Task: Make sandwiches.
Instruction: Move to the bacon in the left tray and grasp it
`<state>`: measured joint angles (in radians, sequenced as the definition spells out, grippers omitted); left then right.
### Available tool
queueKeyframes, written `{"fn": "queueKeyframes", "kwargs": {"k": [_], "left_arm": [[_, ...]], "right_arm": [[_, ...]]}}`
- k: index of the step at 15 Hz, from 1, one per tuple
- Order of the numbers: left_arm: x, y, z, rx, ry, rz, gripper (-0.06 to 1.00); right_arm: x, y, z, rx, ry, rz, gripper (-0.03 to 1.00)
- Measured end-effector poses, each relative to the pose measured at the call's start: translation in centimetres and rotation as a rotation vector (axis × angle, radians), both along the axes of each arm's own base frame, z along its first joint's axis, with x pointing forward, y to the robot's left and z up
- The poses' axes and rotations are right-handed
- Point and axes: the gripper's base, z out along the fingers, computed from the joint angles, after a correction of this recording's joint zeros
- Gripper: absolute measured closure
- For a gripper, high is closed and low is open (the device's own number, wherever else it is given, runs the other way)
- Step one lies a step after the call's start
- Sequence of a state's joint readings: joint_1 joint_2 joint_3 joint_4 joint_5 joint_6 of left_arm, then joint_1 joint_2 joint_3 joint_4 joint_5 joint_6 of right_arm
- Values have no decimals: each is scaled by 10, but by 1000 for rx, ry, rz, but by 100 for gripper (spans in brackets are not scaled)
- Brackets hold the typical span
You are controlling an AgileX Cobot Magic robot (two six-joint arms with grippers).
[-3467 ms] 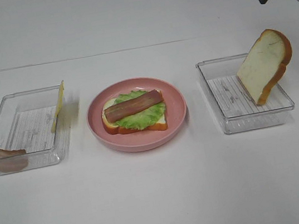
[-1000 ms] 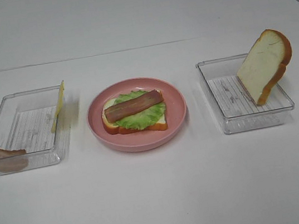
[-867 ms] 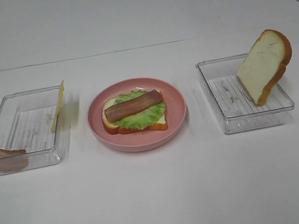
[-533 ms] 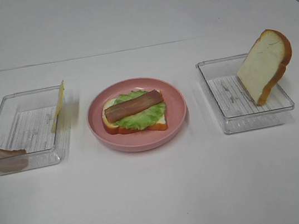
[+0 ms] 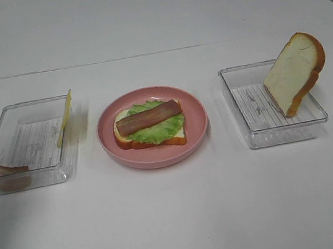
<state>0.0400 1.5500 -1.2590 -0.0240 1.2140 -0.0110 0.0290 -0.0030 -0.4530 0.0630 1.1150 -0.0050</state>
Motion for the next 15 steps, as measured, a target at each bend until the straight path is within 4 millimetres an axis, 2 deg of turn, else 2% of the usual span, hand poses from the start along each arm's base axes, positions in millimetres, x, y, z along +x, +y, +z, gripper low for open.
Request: {"fn": "queueKeyframes", "kwargs": {"k": [1,4,7,10,12,13,15], "left_arm": [[19,-3,-21,-41,65,12,-4],[36,-5,-57,-78,160,35,-4],[46,-3,-76,-68,167,39,-4],[60,-4,-87,-59,173,31,-5],[71,-13,-94,-46,181,-1,-5],[79,-23,-105,-46,199,-18,-5],[81,-24,-113,-48,220,-16,-5]], "right_arm": [[0,0,0,0,-1,0,5],[0,0,1,0,-8,0,5],[0,0,1,0,-8,0,5],[0,0,1,0,-8,0,5],[0,0,1,0,-8,0,5],[0,0,1,0,-8,0,5],[0,0,1,0,-8,0,5]]}}
